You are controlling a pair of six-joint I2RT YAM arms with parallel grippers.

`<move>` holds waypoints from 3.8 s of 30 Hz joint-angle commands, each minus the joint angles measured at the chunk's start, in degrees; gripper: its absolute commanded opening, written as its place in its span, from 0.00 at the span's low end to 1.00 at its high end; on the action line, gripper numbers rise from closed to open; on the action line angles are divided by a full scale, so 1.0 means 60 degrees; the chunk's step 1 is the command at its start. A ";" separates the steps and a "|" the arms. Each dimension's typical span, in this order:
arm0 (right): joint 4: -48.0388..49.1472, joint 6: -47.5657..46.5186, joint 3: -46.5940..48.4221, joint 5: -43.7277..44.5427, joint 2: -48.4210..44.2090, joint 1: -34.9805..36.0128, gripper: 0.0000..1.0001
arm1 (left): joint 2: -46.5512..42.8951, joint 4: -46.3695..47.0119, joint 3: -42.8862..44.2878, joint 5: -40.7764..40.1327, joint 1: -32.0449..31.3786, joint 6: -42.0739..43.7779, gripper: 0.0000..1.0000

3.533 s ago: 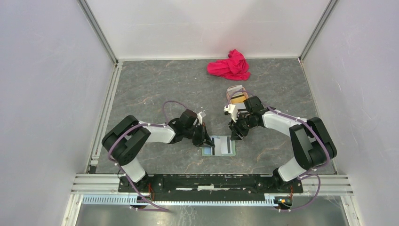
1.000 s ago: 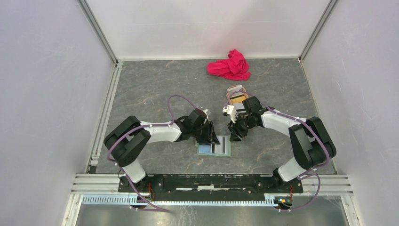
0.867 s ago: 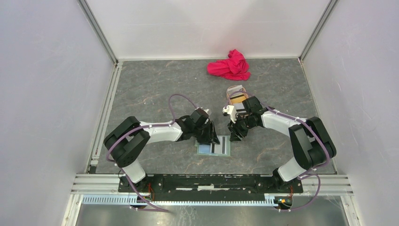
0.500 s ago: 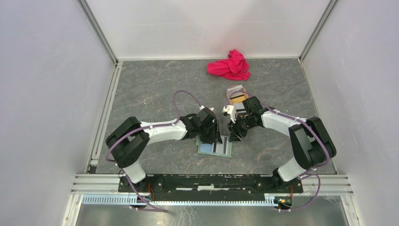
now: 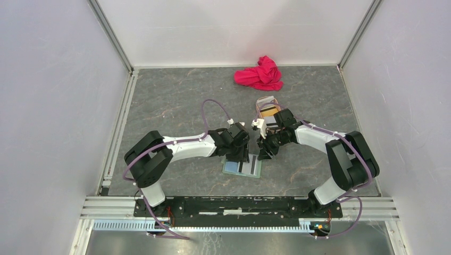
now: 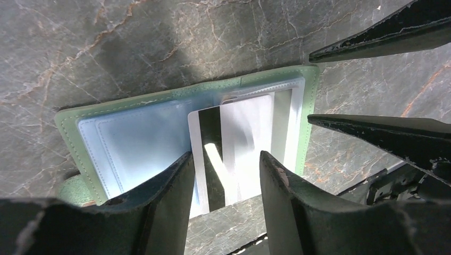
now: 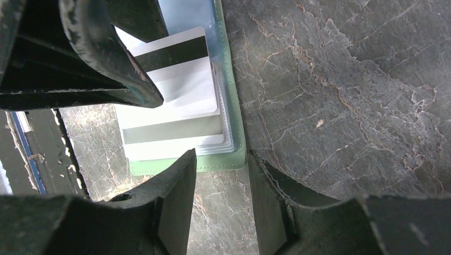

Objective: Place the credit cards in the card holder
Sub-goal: Insert the credit card into the card holder.

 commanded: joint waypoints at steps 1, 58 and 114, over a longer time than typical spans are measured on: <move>0.0226 -0.0006 0.0151 -0.0225 -0.0219 -0.0013 0.47 | -0.0198 -0.0255 0.0395 -0.0430 -0.0049 0.0694 0.56; -0.5728 -1.4757 -0.1057 -0.2365 -0.2616 -0.1514 0.00 | -0.6574 0.8054 -0.6314 -0.0887 0.0352 0.0846 1.00; -0.1625 -1.0510 -0.1929 -0.0022 -0.1925 0.0685 0.00 | -0.0799 0.6166 -0.3253 0.2272 -0.0032 -0.0518 0.52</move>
